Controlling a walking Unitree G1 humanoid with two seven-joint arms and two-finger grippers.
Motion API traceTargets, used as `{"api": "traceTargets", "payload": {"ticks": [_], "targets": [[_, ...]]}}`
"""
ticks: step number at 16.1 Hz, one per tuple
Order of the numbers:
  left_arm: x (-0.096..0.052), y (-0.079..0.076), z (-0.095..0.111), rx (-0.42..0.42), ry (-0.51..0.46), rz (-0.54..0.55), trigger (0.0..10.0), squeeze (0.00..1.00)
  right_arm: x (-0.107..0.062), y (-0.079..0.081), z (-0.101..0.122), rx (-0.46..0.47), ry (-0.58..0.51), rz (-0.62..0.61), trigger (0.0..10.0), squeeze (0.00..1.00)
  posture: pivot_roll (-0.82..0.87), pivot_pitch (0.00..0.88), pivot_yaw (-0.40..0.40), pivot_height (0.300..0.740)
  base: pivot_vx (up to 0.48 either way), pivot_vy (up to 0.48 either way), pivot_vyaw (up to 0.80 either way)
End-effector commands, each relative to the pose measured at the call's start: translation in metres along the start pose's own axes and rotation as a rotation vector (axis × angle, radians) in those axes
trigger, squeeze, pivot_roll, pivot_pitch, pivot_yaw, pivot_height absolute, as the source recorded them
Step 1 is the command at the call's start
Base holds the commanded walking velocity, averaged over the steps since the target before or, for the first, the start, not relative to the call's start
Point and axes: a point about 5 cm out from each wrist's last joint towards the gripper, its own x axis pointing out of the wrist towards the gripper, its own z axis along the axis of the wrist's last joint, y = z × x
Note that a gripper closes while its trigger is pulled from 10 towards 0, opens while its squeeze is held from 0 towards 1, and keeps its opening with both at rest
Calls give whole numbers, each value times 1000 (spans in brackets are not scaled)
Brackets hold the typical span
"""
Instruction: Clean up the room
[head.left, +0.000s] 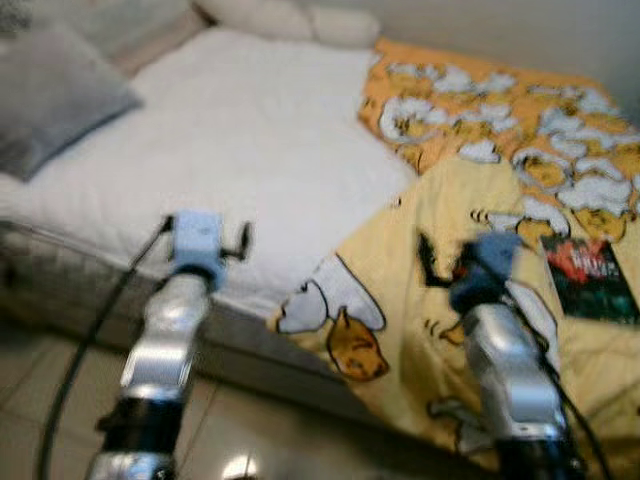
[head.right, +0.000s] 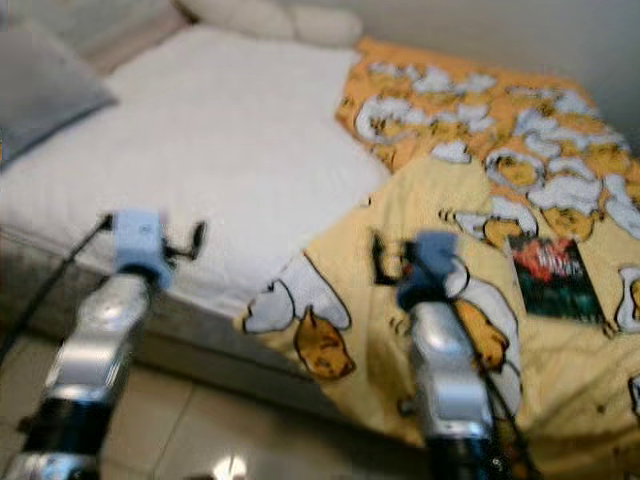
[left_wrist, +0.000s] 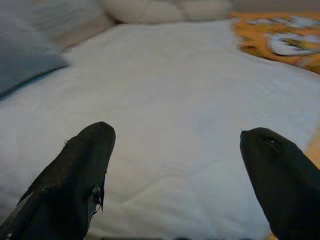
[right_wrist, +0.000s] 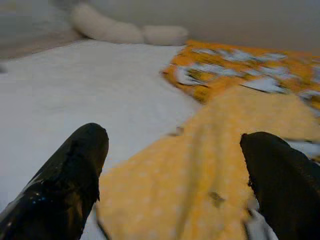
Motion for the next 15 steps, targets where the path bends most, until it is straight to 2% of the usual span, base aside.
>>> {"api": "traceTargets", "payload": {"ticks": [1,3,15], "targets": [[1,-6,4,1,-12,-17,10000,1000,0,-8,2,-16,-5,-19,10000,1000,-6,0,-34,740,0,-480,756],[1,-6,4,0,-13,-16,10000,1000,0,-8,2,-17,-3,-21,10000,1000,-12,0,-32,740,0,-480,756],[1,-9,4,9,-19,-28,10000,1000,-4,-1,-7,-12,31,12,10000,1000,-6,0,-39,740,0,-480,0]]}}
